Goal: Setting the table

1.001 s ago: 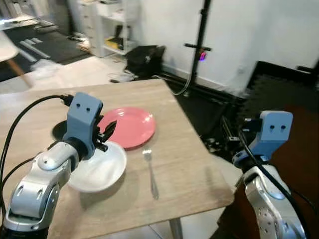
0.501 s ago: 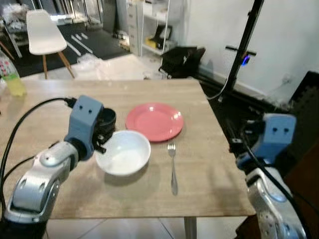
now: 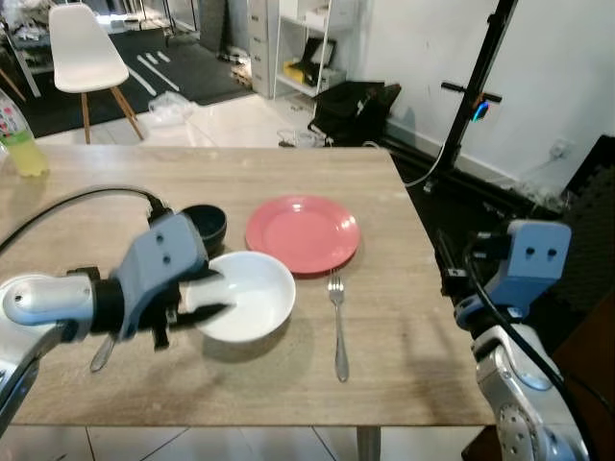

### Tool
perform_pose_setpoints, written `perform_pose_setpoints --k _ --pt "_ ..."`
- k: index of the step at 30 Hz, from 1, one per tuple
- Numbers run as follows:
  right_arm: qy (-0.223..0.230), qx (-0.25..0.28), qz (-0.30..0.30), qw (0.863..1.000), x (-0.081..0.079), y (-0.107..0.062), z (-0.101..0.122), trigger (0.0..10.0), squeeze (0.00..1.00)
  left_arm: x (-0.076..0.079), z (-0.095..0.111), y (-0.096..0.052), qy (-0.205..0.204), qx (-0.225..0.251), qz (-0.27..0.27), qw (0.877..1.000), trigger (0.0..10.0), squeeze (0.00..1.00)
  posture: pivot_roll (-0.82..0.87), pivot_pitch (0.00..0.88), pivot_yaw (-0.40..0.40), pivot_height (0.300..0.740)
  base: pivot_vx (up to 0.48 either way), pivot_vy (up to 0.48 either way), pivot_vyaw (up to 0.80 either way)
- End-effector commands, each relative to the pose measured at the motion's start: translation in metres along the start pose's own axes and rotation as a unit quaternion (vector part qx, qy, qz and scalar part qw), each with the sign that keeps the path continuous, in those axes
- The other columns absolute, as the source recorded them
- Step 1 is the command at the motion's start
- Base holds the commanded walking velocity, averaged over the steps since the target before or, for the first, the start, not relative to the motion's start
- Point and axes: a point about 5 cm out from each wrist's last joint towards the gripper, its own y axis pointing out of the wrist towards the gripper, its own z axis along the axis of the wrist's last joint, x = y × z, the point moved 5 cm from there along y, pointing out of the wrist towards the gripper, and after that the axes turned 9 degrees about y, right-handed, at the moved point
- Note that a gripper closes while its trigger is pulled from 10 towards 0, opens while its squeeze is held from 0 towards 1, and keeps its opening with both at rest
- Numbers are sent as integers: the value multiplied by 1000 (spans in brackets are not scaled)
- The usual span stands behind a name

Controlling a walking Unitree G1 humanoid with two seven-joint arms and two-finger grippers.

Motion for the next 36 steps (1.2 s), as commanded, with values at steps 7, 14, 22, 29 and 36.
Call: perform_pose_setpoints --k 7,14,22,29,36 --pt "2 -7 -3 1000 1 -1 -4 10000 0 2 -29 19 4 -28 -18 999 10000 1000 94 73 27 740 0 0 0" --pt "0 -7 -2 1000 1 0 -3 10000 0 6 -29 31 12 -11 -68 998 10000 0 80 77 22 740 0 0 0" --pt "0 -7 -4 1000 2 -1 -3 10000 0 -2 -50 54 59 -44 -90 993 10000 0 68 81 24 740 0 0 0" --pt "0 -6 -7 1000 3 -1 -3 10000 0 -2 -63 67 78 -63 -109 989 10000 0 59 81 28 740 0 0 0" --pt "-2 -4 -11 1000 5 -2 -1 10000 0 2 -73 75 91 -66 -124 986 0 0 52 79 30 740 0 0 0"
